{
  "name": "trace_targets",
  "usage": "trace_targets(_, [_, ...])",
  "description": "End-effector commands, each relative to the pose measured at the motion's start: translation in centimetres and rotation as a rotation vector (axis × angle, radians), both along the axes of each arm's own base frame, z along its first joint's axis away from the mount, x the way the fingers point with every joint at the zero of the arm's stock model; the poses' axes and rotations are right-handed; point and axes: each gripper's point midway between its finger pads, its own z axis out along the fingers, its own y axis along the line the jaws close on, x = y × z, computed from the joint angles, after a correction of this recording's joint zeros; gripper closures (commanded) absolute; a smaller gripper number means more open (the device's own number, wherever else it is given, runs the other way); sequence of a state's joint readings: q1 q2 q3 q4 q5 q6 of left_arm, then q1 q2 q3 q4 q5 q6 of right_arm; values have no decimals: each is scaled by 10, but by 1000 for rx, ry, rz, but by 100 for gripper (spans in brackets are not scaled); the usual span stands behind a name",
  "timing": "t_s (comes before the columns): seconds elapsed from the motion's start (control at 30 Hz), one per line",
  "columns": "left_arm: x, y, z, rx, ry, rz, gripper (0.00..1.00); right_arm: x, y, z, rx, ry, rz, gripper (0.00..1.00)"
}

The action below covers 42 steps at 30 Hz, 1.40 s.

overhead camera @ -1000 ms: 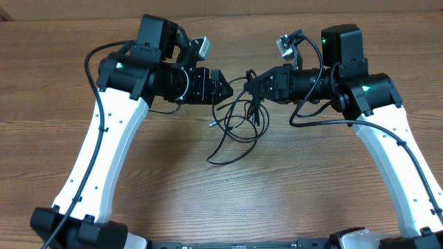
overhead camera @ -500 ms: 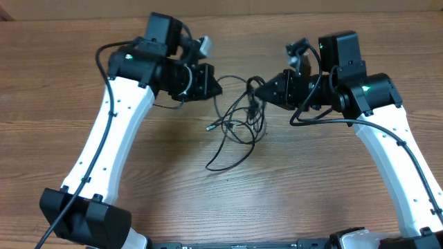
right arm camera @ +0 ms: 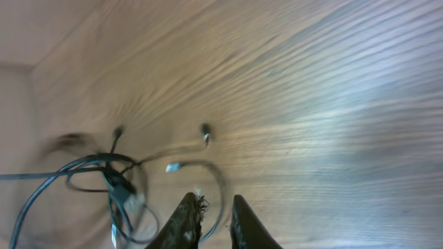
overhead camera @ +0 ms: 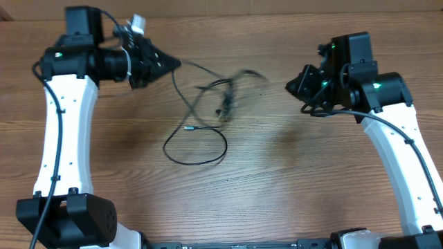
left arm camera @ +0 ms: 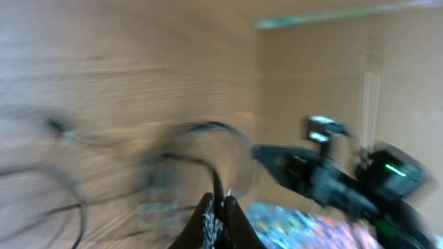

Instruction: Untangle cables

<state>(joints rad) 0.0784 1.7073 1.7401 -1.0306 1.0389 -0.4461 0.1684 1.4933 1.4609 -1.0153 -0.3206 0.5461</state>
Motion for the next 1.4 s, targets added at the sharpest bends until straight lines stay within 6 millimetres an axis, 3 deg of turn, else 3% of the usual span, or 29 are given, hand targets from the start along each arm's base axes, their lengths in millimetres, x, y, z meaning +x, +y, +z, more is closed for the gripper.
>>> trace_targets(0.0, [-31, -16, 83, -292, -269, -246, 96, 9, -18, 8, -60, -38, -65, 82])
trace_targets(0.1, [-29, -16, 85, -300, -246, -237, 96, 7, -18, 7, -60, -29, -64, 79])
trace_targets(0.2, [-33, -23, 86, -313, -238, -261, 96, 4, -13, 7, -33, -19, -44, 66])
trace_targets(0.37, [-40, -45, 89, -322, -251, -326, 96, -1, 10, 15, 55, -34, 65, 52])
trace_targets(0.5, [-39, -59, 78, -286, -156, -295, 96, -8, 34, 22, 95, -65, 181, 38])
trace_targets(0.63, [-38, -73, 69, -229, -146, -283, 96, -16, 56, 20, 96, -64, 242, 39])
trace_targets(0.9, [-33, -81, 36, -75, -62, -195, 96, -25, 97, 21, 115, -88, 338, 42])
trace_targets(0.97, [-34, -83, 36, -77, -61, -202, 96, -24, 103, 24, 128, -95, 338, 44])
trace_targets(1.17, [-37, -85, 38, -96, -45, -211, 96, -24, 113, 28, 137, -121, 359, 63])
trace_targets(1.37, [-42, -88, 42, -123, -40, -237, 96, -14, 120, 12, 132, -88, 327, 72])
